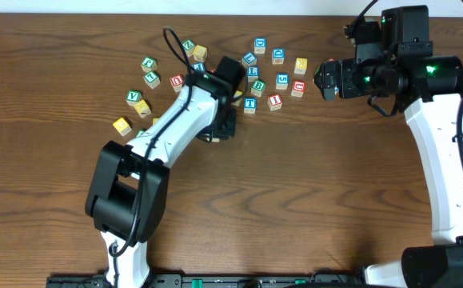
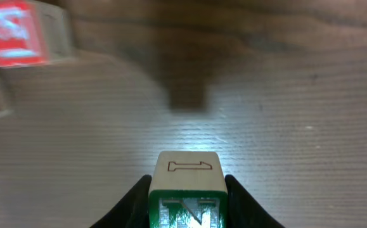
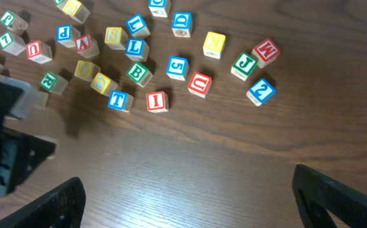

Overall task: Spell out NEURIPS
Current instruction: 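Carry the N block to open table below the pile and release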

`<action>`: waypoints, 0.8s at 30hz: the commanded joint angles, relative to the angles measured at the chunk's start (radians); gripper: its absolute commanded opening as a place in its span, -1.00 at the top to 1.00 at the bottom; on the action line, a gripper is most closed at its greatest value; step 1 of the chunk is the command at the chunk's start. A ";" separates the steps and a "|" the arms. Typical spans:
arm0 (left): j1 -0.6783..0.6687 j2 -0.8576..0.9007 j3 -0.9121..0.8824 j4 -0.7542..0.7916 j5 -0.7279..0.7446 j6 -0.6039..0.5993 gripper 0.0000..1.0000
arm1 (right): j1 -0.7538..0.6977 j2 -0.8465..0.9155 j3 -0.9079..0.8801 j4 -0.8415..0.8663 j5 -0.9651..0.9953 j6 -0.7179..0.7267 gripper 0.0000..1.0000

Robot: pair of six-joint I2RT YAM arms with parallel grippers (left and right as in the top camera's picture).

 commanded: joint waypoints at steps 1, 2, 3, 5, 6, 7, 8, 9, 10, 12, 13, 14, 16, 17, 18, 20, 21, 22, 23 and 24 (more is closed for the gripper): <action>-0.004 0.011 -0.072 0.077 0.039 -0.004 0.38 | -0.002 -0.005 0.019 -0.001 -0.010 -0.007 -0.99; 0.001 0.011 -0.100 0.117 0.039 -0.004 0.38 | -0.002 -0.004 0.019 -0.001 -0.010 -0.007 -0.98; 0.002 0.011 -0.109 0.131 0.039 -0.004 0.37 | -0.002 -0.004 0.019 -0.001 -0.010 -0.007 -0.98; 0.005 0.011 -0.130 0.160 0.039 -0.003 0.38 | -0.002 -0.005 0.019 -0.001 -0.010 -0.007 -0.99; 0.005 0.011 -0.140 0.174 0.039 0.008 0.38 | -0.002 -0.004 0.019 -0.001 -0.010 -0.007 -0.99; 0.005 0.011 -0.147 0.183 0.039 0.019 0.38 | -0.002 -0.005 0.019 -0.001 -0.010 -0.007 -0.99; 0.005 0.011 -0.153 0.193 0.039 0.032 0.37 | -0.002 -0.004 0.019 -0.001 -0.010 -0.007 -0.99; 0.005 0.011 -0.158 0.202 0.039 0.045 0.37 | -0.002 -0.005 0.018 -0.001 -0.010 -0.007 -0.99; 0.005 0.011 -0.159 0.205 0.039 0.050 0.38 | -0.002 -0.005 0.019 -0.001 -0.010 -0.007 -0.99; 0.005 0.011 -0.159 0.214 0.039 0.049 0.37 | -0.002 -0.005 0.018 -0.001 -0.010 -0.007 -0.99; 0.005 0.011 -0.159 0.219 0.039 0.049 0.37 | -0.002 -0.005 0.018 -0.001 -0.010 -0.007 -0.99; 0.005 0.011 -0.159 0.222 0.039 0.048 0.37 | -0.002 -0.004 0.018 -0.002 -0.010 -0.007 -0.99; 0.005 0.014 -0.159 0.231 0.039 0.048 0.37 | -0.002 -0.005 0.018 -0.002 -0.010 -0.007 -0.99; 0.005 0.016 -0.159 0.235 0.039 0.048 0.37 | -0.002 -0.005 0.018 -0.002 -0.010 -0.007 -0.99; 0.005 0.021 -0.159 0.241 0.039 0.048 0.37 | -0.002 -0.005 0.018 -0.002 -0.010 -0.007 -0.99; 0.005 0.025 -0.159 0.248 0.039 0.048 0.37 | -0.002 -0.005 0.018 -0.002 -0.010 -0.007 -0.99; 0.005 0.029 -0.159 0.250 0.039 0.048 0.37 | -0.002 -0.005 0.018 -0.002 -0.010 -0.007 -0.99; 0.005 0.031 -0.159 0.251 0.039 0.048 0.37 | -0.002 -0.004 0.018 -0.002 -0.010 -0.007 -0.99; 0.005 0.035 -0.159 0.250 0.039 0.048 0.37 | -0.002 -0.005 0.018 -0.002 -0.010 -0.007 -0.99; 0.005 0.038 -0.159 0.250 0.039 0.048 0.37 | -0.002 -0.005 0.018 -0.002 -0.010 -0.007 -0.99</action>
